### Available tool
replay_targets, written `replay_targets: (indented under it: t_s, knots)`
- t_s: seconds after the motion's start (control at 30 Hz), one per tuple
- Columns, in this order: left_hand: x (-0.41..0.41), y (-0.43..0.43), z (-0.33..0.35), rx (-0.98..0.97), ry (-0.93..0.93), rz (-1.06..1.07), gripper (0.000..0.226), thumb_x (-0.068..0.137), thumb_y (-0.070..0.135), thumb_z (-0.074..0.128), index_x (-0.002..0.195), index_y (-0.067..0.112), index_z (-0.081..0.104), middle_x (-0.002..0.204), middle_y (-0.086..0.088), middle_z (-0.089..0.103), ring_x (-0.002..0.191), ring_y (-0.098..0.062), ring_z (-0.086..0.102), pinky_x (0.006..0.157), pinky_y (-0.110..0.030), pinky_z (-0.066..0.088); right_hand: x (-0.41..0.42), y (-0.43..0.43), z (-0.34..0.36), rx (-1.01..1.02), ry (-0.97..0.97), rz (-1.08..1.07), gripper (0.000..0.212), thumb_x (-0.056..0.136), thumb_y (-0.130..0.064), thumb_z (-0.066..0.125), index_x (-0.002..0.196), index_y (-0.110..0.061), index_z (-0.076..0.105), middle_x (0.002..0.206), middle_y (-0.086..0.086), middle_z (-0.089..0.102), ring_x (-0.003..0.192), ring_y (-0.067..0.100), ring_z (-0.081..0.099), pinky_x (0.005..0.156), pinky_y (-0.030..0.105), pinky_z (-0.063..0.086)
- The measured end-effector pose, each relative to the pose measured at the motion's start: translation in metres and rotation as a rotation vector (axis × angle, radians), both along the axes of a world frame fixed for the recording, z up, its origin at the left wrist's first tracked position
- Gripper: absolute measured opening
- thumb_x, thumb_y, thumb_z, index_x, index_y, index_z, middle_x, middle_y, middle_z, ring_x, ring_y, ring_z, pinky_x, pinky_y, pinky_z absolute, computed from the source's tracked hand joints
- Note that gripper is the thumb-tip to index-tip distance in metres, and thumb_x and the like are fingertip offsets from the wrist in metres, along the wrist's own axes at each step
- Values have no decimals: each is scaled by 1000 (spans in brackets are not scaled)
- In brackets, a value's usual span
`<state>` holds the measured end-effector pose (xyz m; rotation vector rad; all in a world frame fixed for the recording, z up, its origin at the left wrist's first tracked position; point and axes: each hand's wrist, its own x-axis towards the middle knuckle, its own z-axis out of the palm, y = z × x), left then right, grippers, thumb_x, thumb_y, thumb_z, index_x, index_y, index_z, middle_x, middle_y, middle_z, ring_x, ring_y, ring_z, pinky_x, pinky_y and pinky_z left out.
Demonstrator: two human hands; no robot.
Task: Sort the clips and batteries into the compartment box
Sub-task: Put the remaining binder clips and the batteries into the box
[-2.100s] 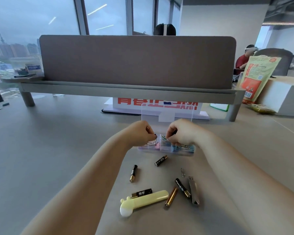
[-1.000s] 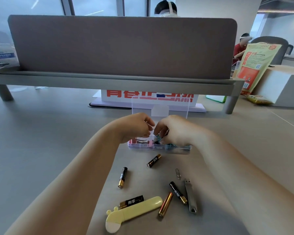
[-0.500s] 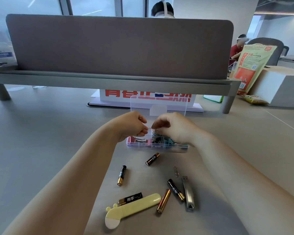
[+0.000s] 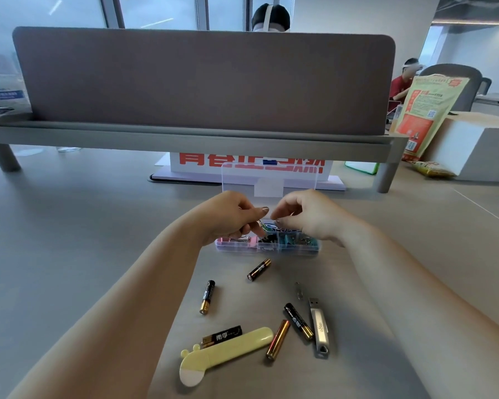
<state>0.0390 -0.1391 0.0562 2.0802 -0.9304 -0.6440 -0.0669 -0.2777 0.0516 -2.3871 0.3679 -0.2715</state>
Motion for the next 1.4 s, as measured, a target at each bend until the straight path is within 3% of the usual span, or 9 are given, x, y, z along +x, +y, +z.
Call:
replay_targets:
  t_s: [0.2,0.37,0.5,0.6,0.73,0.83,0.93,1.17,1.4]
  knots:
    - [-10,-10,-14,-8,-239,-29,27,85,38,63,87,11,68,69,3,61,58,-8,47,55,-18,39,-1,-5,-1,-8,-40,-32,7,88,-15,64,92,-15,70,86,-3,66,81,10,59,66,18,44]
    - [-9,-16,-24,-12,-297,-27,22,82,33,68,86,11,71,68,5,60,58,-8,48,54,-18,39,-1,-10,-4,-3,-56,-54,8,88,-17,63,88,-15,71,83,-8,65,81,9,59,68,18,44]
    - [-8,-18,-28,-47,-335,-30,14,82,29,70,87,17,66,76,5,62,69,-10,56,63,-21,48,-1,-10,-5,-1,-58,-58,8,89,-19,63,87,-16,70,83,-7,65,82,9,58,68,19,43]
    - [-7,-18,-29,-64,-344,-22,13,83,29,70,87,18,64,79,3,64,74,-15,59,67,-25,50,-1,-9,-4,13,-51,-38,7,89,-18,63,86,-18,70,83,-8,65,81,8,58,68,18,43]
    - [-3,-15,-24,-74,-332,-11,11,88,26,64,93,17,60,81,5,61,70,-7,54,61,-17,44,-2,-7,-2,19,-12,11,6,85,-16,68,89,-18,71,89,-2,69,85,13,62,75,22,49]
    - [0,-9,-16,-27,-301,-28,13,91,23,59,100,14,63,87,4,61,75,-7,55,66,-17,46,-3,-4,-1,10,54,68,8,82,-17,71,89,-20,72,82,-9,67,77,6,60,69,18,45]
    - [2,-3,-8,18,-280,-102,15,87,21,64,100,15,70,89,4,65,84,-12,59,73,-17,48,-1,1,-3,-39,108,113,10,79,-16,74,86,-22,72,81,-9,67,73,6,57,68,20,42]
    - [1,-3,-9,50,-298,-155,19,81,20,71,100,17,72,93,4,68,88,-12,63,67,-10,45,-3,7,3,-148,162,151,18,71,-24,81,86,-21,73,81,-5,68,73,12,56,65,25,42]
    - [3,-3,-9,69,-257,-163,16,81,18,72,96,16,73,87,5,69,79,-9,62,74,-15,50,-3,8,5,-163,108,136,13,86,-15,66,95,-17,75,88,-4,72,82,16,63,71,25,49]
